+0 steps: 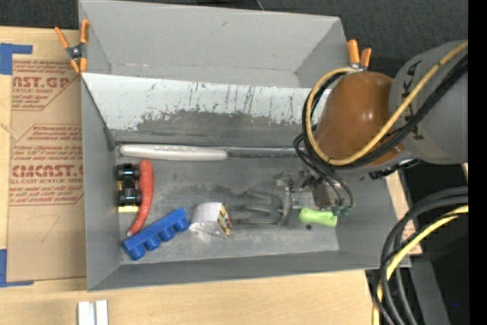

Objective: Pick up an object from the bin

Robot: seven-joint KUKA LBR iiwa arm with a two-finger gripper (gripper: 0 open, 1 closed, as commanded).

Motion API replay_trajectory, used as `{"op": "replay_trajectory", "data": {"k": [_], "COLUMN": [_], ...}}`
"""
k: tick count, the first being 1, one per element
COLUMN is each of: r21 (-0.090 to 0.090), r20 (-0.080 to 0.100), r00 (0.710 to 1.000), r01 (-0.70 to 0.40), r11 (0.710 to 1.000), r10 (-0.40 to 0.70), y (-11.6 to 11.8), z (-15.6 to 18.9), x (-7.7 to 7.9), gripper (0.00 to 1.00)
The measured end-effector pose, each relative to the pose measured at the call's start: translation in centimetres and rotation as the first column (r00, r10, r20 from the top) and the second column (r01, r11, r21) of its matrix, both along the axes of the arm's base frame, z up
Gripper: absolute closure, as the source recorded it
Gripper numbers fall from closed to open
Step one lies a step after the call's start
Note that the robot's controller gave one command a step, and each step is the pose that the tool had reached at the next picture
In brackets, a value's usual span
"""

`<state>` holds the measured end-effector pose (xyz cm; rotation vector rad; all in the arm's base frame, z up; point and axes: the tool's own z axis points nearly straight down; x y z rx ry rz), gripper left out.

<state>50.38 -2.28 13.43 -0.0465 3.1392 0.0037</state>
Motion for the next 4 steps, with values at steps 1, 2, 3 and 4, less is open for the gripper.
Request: {"op": "replay_trajectory", "data": {"k": [1, 2, 3, 4], "r21": [0.001, -0.001, 0.001, 0.002], "r20": [0.007, 0.001, 0.002, -0.006], "r00": [0.999, 0.986, 0.981, 0.98], "r01": [-0.048, -0.164, -0.196, -0.196], "r11": [0.999, 0.986, 0.981, 0.981], "r10": [0.048, 0.164, 0.196, 0.197], "y": [0.0, 0.1, -1.7, -1.2], "z": [-0.8, -1.9, 4.9, 7.5], "x": [1.4, 1.5, 3.7, 3.1], "gripper": [1.0, 1.0, 1.0, 1.0]}}
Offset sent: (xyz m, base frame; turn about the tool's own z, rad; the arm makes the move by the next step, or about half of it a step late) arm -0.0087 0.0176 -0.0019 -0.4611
